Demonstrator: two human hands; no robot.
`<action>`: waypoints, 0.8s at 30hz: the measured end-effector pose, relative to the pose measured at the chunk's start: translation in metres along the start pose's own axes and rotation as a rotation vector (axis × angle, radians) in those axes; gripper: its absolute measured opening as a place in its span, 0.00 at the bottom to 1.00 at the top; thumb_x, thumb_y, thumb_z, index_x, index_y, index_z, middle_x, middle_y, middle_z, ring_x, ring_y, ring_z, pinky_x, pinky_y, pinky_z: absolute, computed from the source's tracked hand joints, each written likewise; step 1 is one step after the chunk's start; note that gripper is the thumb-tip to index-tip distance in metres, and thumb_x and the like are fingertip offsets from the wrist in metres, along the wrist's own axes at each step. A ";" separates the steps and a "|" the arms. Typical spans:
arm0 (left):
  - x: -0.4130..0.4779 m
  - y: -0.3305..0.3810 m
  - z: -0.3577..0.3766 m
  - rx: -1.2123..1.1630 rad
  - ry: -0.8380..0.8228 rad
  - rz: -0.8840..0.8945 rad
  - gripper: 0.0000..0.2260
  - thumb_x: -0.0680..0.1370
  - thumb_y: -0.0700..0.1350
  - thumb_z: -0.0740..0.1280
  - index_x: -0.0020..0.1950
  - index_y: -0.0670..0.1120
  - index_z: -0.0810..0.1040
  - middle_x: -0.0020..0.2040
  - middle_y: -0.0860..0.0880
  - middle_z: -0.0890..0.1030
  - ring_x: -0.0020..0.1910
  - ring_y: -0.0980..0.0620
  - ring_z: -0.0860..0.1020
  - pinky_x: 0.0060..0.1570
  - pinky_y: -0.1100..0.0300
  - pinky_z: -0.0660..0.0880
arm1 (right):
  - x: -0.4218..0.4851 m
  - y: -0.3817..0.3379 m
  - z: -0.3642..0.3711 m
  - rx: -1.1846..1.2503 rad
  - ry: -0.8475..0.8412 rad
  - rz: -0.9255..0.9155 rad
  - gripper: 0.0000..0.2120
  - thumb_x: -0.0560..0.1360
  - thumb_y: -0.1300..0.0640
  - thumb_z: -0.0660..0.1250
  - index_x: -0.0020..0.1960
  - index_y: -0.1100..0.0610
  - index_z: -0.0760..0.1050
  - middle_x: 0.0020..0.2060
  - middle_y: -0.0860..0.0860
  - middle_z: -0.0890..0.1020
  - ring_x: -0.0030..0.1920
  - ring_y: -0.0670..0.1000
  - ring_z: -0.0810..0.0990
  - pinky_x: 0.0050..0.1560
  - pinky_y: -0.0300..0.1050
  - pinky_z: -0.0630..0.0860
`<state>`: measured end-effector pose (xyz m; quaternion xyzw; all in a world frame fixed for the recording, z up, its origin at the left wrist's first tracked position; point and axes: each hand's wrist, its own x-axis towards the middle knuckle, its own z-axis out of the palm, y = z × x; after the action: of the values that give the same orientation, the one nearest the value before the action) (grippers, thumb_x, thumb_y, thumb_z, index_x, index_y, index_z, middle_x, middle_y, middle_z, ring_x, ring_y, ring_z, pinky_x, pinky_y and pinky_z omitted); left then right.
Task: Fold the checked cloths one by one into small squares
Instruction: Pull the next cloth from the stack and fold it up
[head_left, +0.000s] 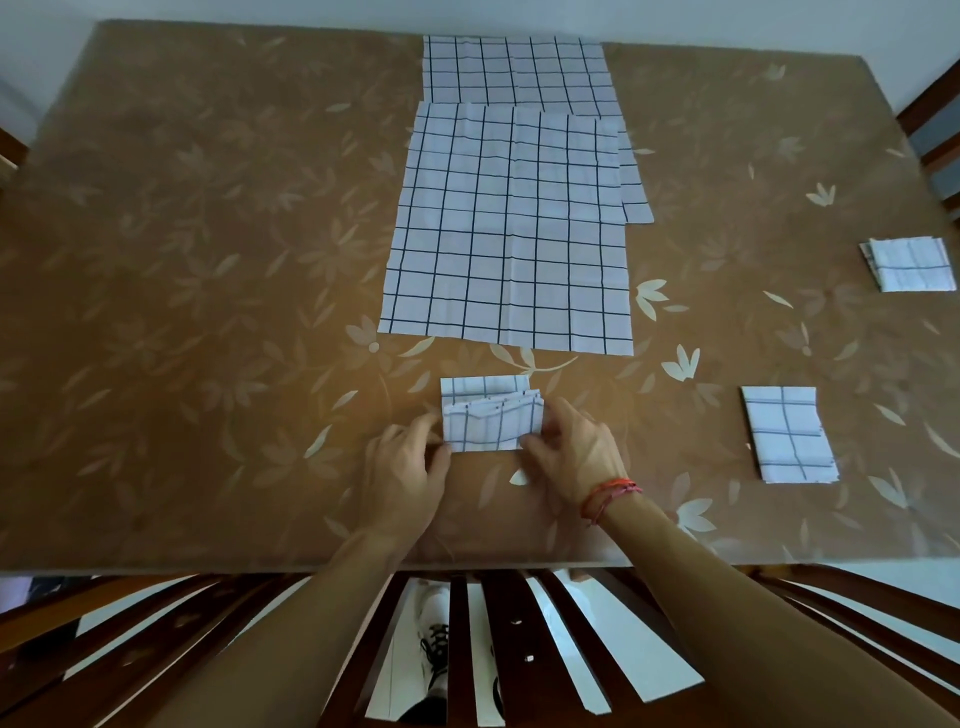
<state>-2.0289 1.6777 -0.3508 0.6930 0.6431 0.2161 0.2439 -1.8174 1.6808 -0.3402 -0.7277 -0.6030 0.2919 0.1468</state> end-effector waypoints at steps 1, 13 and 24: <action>0.002 0.000 0.000 -0.007 0.003 -0.006 0.11 0.76 0.44 0.68 0.59 0.47 0.77 0.42 0.57 0.81 0.47 0.51 0.75 0.54 0.53 0.69 | 0.001 0.000 0.001 0.008 0.007 0.011 0.11 0.71 0.48 0.67 0.53 0.47 0.73 0.42 0.48 0.80 0.43 0.50 0.78 0.39 0.40 0.71; 0.017 -0.004 0.008 0.139 -0.030 0.005 0.13 0.78 0.46 0.63 0.62 0.50 0.75 0.40 0.55 0.78 0.45 0.52 0.72 0.55 0.53 0.65 | 0.018 -0.010 0.002 0.057 0.019 0.059 0.20 0.73 0.50 0.68 0.65 0.44 0.71 0.37 0.41 0.76 0.44 0.50 0.79 0.46 0.47 0.78; 0.020 -0.011 0.012 0.385 -0.061 0.329 0.20 0.80 0.42 0.58 0.73 0.41 0.68 0.73 0.46 0.69 0.74 0.48 0.64 0.64 0.51 0.67 | 0.022 -0.014 0.002 0.010 0.008 0.062 0.20 0.73 0.50 0.67 0.64 0.43 0.68 0.33 0.44 0.77 0.38 0.51 0.79 0.42 0.50 0.79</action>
<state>-2.0287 1.6974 -0.3677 0.8282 0.5434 0.1051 0.0882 -1.8277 1.7051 -0.3393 -0.7465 -0.5780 0.2966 0.1436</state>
